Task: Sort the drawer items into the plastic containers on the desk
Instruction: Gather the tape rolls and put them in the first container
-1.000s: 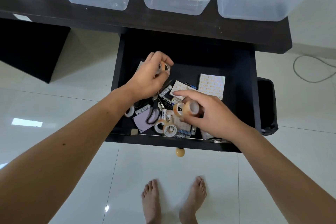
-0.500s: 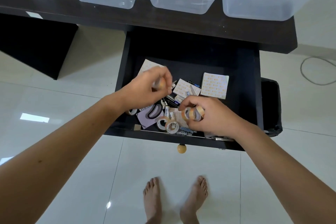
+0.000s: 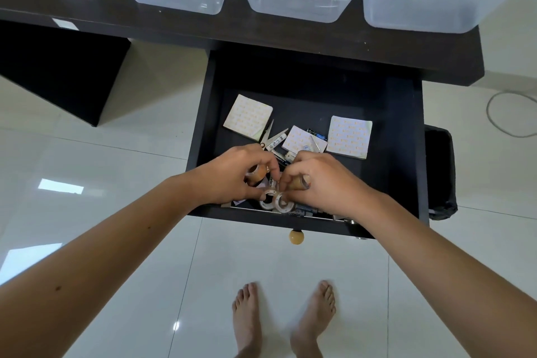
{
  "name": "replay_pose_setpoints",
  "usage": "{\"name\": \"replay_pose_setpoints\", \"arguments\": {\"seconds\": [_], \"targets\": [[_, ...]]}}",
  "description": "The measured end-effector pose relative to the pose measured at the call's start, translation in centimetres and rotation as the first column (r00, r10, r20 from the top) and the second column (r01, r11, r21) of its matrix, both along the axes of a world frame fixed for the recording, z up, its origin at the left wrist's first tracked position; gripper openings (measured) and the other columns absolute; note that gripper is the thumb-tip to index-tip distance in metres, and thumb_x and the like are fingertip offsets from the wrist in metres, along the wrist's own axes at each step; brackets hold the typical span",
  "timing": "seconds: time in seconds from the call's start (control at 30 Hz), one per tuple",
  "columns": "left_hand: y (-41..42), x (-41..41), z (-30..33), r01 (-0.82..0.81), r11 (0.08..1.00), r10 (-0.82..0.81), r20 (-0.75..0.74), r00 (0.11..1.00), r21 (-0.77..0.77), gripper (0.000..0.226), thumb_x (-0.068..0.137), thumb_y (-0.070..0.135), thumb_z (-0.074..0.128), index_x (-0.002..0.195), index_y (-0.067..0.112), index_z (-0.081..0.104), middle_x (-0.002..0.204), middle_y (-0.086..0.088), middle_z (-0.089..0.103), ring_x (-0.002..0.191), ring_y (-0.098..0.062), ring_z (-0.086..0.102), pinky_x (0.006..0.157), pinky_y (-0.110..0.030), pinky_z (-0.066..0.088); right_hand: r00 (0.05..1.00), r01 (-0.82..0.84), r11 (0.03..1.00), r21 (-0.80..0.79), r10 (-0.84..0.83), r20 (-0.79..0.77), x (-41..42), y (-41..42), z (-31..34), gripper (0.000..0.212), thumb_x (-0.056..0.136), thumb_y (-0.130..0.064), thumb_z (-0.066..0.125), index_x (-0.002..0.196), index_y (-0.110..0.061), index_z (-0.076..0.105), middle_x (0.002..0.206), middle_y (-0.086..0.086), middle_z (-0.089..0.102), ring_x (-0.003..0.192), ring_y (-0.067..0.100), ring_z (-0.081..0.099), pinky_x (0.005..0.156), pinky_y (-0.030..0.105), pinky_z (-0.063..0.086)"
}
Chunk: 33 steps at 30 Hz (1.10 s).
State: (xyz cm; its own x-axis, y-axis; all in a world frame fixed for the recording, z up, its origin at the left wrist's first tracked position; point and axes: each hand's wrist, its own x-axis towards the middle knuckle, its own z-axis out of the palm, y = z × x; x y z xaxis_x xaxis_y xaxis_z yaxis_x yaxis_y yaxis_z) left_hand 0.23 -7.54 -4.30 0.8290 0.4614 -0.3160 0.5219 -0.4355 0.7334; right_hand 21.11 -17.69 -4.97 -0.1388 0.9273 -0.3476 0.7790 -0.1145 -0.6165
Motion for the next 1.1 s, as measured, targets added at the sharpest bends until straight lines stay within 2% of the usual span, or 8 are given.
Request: {"name": "replay_pose_setpoints", "arguments": {"seconds": [0.1, 0.23, 0.33, 0.43, 0.5, 0.63, 0.9, 1.1], "targets": [[0.0, 0.2, 0.0, 0.019, 1.0, -0.019, -0.028, 0.999, 0.007, 0.041, 0.076, 0.02, 0.093, 0.101, 0.041, 0.069, 0.102, 0.015, 0.055, 0.098, -0.005, 0.057, 0.086, -0.027, 0.05, 0.998, 0.059, 0.997, 0.041, -0.06, 0.011, 0.7, -0.4, 0.3, 0.011, 0.083, -0.034, 0.083, 0.091, -0.038, 0.077, 0.096, -0.012, 0.062, 0.095, 0.012, 0.059, 0.079, 0.032, 0.046], [0.0, 0.9, 0.4, 0.14, 0.989, -0.132, -0.121, 0.984, 0.055, 0.048, 0.076, 0.024, 0.093, 0.112, 0.043, 0.068, 0.104, 0.022, 0.048, 0.099, -0.003, 0.051, 0.089, -0.027, 0.048, 0.961, 0.276, 0.961, 0.034, -0.274, -0.039, 2.6, -1.0, 0.7, 0.011, 0.079, -0.031, 0.084, 0.083, -0.035, 0.074, 0.088, -0.013, 0.073, 0.087, 0.007, 0.067, 0.076, 0.032, 0.057], [0.0, 1.6, 0.7, 0.291, 0.944, -0.253, -0.224, 0.941, 0.155, 0.058, 0.08, 0.029, 0.089, 0.125, 0.049, 0.06, 0.108, 0.016, 0.045, 0.103, -0.009, 0.051, 0.087, -0.027, 0.047, 0.906, 0.42, 0.906, 0.058, -0.415, -0.081, 4.0, -1.3, 0.8, 0.013, 0.081, -0.027, 0.085, 0.081, -0.035, 0.074, 0.083, -0.015, 0.074, 0.082, 0.0, 0.067, 0.065, 0.017, 0.051], [-0.1, 2.0, 0.9, 0.417, 0.878, -0.347, -0.286, 0.893, 0.234, 0.059, 0.084, 0.027, 0.085, 0.131, 0.05, 0.059, 0.112, 0.016, 0.044, 0.1, -0.01, 0.052, 0.081, -0.024, 0.043, 0.864, 0.501, 0.862, 0.075, -0.494, -0.096, 4.4, -1.5, 0.7, 0.014, 0.084, -0.026, 0.083, 0.09, -0.037, 0.076, 0.085, -0.015, 0.071, 0.076, 0.004, 0.065, 0.063, 0.021, 0.049], [-0.1, 2.0, 0.9, 0.471, 0.835, -0.392, -0.294, 0.872, 0.283, 0.058, 0.086, 0.024, 0.083, 0.132, 0.05, 0.059, 0.116, 0.015, 0.048, 0.099, -0.01, 0.054, 0.081, -0.026, 0.046, 0.86, 0.507, 0.86, 0.06, -0.499, -0.106, 4.5, -1.6, 0.4, 0.023, 0.089, -0.025, 0.08, 0.103, -0.042, 0.078, 0.092, -0.016, 0.07, 0.076, 0.007, 0.066, 0.067, 0.025, 0.054], [-0.1, 2.1, 1.0, 0.507, 0.795, -0.429, -0.282, 0.858, 0.333, 0.053, 0.088, 0.023, 0.08, 0.13, 0.049, 0.061, 0.108, 0.017, 0.045, 0.092, -0.007, 0.049, 0.08, -0.03, 0.05, 0.893, 0.448, 0.893, 0.045, -0.445, -0.067, 4.5, -1.4, -0.1, 0.026, 0.093, -0.031, 0.079, 0.117, -0.041, 0.079, 0.112, -0.007, 0.071, 0.103, 0.015, 0.065, 0.087, 0.028, 0.053], [0.4, 2.1, -0.1, 0.476, 0.83, -0.404, -0.277, 0.872, 0.29, 0.054, 0.089, 0.029, 0.08, 0.135, 0.047, 0.058, 0.12, 0.014, 0.049, 0.1, -0.006, 0.05, 0.08, -0.024, 0.043, 0.941, 0.338, 0.941, 0.014, -0.338, 0.013, 3.9, -1.3, -0.5, 0.058, 0.074, -0.041, 0.095, 0.127, -0.037, 0.072, 0.112, -0.006, 0.055, 0.101, 0.015, 0.058, 0.084, 0.029, 0.047], [0.3, 2.6, -0.3, 0.494, 0.788, -0.416, -0.274, 0.867, 0.367, 0.049, 0.091, 0.032, 0.076, 0.135, 0.044, 0.058, 0.12, 0.013, 0.053, 0.101, -0.011, 0.059, 0.08, -0.031, 0.052, 0.927, 0.376, 0.925, 0.052, -0.374, -0.032, 4.2, -1.2, -0.9, 0.05, 0.076, -0.03, 0.095, 0.122, -0.033, 0.075, 0.107, -0.009, 0.057, 0.094, 0.009, 0.057, 0.076, 0.011, 0.04]]}}
